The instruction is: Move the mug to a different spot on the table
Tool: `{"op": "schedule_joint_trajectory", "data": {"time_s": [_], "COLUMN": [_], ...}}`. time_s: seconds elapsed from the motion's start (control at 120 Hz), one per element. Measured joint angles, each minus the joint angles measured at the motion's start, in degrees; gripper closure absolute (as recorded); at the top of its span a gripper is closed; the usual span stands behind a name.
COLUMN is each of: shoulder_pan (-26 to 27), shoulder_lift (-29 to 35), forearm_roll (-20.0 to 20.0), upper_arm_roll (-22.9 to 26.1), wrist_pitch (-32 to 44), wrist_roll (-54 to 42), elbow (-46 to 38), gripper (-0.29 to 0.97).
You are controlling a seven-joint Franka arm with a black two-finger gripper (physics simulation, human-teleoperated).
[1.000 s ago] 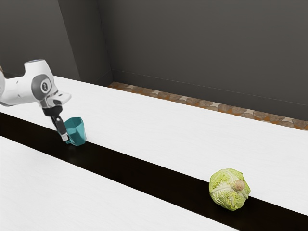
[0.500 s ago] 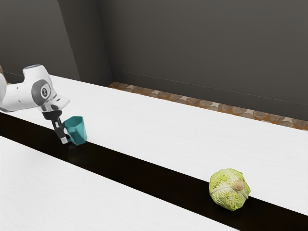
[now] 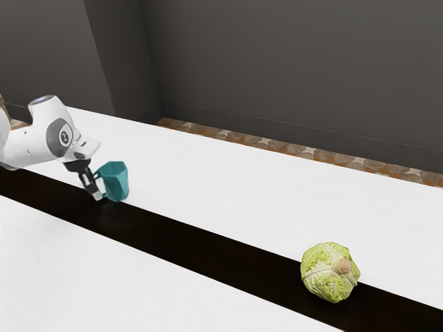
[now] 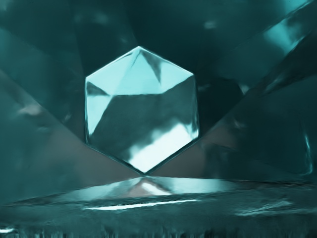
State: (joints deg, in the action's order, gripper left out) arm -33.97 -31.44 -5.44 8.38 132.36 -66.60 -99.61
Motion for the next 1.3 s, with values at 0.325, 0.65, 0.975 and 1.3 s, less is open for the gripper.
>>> {"op": "schedule_joint_trajectory", "data": {"time_s": [0.325,0.65,0.975,1.3], "shoulder_pan": [0.0,0.7,1.7,1.7], "shoulder_lift": [6.0,16.6,16.8,17.7], "forearm_roll": [-5.1,-9.4,-9.7,-10.3], "upper_arm_roll": [4.0,7.3,10.7,11.3], "wrist_pitch": [7.7,9.7,10.1,9.1], "wrist_roll": [-0.6,-0.5,-0.3,-0.8], "elbow": [-6.8,-20.3,-26.0,-28.4], "gripper": [0.73,0.76,0.78,0.41]}}
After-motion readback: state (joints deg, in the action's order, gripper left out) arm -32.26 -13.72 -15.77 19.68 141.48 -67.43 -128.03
